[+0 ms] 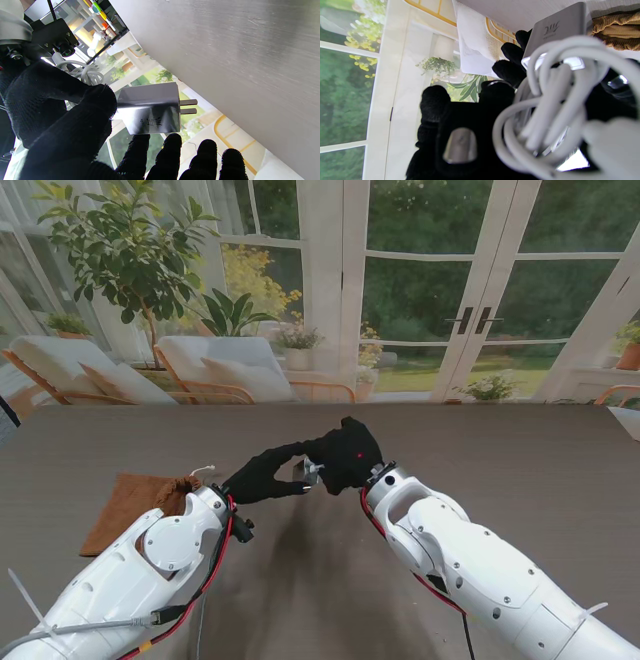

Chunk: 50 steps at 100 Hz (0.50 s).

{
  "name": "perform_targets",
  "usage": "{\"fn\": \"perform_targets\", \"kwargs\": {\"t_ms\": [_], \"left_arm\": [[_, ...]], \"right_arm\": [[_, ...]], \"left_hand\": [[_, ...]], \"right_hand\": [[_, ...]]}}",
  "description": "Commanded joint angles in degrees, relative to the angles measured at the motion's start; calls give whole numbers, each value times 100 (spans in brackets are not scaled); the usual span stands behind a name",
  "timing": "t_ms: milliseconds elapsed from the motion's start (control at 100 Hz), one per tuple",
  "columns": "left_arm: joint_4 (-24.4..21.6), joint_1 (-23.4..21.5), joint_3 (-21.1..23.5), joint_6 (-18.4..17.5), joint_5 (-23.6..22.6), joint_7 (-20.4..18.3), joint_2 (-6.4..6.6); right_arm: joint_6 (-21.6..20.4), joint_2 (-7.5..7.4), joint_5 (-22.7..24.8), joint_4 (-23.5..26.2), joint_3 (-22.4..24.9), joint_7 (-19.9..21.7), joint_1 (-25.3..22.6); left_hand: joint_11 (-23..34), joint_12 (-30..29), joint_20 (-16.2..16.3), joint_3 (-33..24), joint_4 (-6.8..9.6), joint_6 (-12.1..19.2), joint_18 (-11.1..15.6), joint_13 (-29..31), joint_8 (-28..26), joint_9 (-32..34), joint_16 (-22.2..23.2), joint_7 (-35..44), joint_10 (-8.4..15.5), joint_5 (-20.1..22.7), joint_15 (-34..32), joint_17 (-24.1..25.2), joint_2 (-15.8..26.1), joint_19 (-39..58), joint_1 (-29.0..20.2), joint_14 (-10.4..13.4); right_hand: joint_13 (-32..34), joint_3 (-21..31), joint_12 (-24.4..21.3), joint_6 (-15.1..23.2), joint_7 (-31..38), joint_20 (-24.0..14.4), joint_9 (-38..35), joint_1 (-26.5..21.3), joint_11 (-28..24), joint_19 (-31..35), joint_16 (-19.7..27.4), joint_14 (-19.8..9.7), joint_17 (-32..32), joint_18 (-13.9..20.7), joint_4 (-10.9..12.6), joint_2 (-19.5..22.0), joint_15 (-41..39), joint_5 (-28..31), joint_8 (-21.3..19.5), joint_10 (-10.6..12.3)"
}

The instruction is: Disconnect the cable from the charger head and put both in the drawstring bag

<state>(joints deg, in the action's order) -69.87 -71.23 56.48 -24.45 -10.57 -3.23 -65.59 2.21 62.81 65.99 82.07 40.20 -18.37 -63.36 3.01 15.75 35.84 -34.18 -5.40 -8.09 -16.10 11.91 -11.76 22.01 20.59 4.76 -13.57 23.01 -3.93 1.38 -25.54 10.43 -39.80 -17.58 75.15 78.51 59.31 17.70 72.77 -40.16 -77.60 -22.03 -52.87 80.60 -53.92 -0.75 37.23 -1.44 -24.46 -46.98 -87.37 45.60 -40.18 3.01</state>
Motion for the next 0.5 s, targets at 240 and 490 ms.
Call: {"fn": "perform_targets", "kwargs": {"t_ms": [240,490], "left_arm": [[179,175,-187,-12,613,-237,-151],[345,315,-371,-146,739,-313,-181]], "right_arm": [[29,49,-32,53,-52,-12,-9],[94,52,-16,64,-53,-17,-12]], "left_hand": [[219,282,-47,-382,-76,-565,74,281,-637,440,134,366,-17,495,-164,-27,-469,-93,217,-91],[366,511,53,-574,-83,-585,-98,719,-801,872,382,392,-67,746,-474,-310,-630,62,90,-247]], "right_hand": [[32,832,-29,323,230,-309,-460,-126,-167,299,-87,-372,2532,172,147,-90,-234,134,24,73],[32,829,-46,301,267,-312,-460,-131,-162,313,-95,-378,2539,175,148,-91,-236,111,52,70]]}}
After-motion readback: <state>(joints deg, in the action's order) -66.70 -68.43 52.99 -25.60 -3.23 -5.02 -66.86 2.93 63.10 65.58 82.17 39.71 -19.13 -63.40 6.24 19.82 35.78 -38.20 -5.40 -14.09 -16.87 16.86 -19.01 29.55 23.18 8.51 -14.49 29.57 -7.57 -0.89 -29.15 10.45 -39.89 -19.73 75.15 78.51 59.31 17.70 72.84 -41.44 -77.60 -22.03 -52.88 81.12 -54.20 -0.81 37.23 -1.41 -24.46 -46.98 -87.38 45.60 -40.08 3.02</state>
